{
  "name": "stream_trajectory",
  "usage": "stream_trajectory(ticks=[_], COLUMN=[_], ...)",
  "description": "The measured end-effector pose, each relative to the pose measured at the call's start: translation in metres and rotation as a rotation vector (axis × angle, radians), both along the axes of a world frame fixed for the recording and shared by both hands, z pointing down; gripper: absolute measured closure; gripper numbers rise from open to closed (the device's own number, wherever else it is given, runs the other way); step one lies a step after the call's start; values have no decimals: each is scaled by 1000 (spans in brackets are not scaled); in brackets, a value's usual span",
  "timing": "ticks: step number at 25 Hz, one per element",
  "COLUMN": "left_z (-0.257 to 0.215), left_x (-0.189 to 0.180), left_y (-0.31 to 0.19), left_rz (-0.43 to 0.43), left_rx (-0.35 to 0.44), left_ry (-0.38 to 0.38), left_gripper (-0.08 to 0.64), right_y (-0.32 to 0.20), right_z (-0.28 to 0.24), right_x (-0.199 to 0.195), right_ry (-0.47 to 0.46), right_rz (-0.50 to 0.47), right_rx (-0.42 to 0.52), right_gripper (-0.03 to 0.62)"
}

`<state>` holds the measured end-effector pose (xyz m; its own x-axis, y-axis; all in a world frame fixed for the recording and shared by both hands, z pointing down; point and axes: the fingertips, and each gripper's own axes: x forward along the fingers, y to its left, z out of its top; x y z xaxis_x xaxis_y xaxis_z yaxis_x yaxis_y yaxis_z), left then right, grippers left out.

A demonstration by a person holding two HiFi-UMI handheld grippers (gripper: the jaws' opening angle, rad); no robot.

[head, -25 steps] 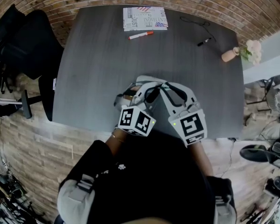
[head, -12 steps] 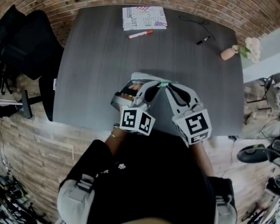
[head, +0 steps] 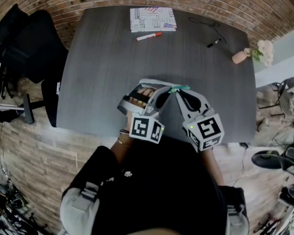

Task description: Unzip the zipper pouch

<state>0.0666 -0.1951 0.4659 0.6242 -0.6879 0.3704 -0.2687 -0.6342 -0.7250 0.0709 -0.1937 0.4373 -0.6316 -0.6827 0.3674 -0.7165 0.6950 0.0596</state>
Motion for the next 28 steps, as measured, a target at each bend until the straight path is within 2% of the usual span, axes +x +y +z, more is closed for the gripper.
stream_trajectory(ticks=[7, 23, 28], left_z=[-3, -5, -5], left_x=[-1, 3, 5], left_y=[-3, 3, 6], left_rz=[-5, 9, 12], left_rx=[-25, -69, -75], left_ry=[36, 101, 96], left_gripper=[548, 549, 549], right_y=[-2, -3, -1], right_z=[-3, 1, 1], right_x=[3, 20, 22], right_ry=[64, 73, 73], right_rz=[53, 93, 99], right_rx=[-17, -11, -9], right_gripper=[592, 592, 592])
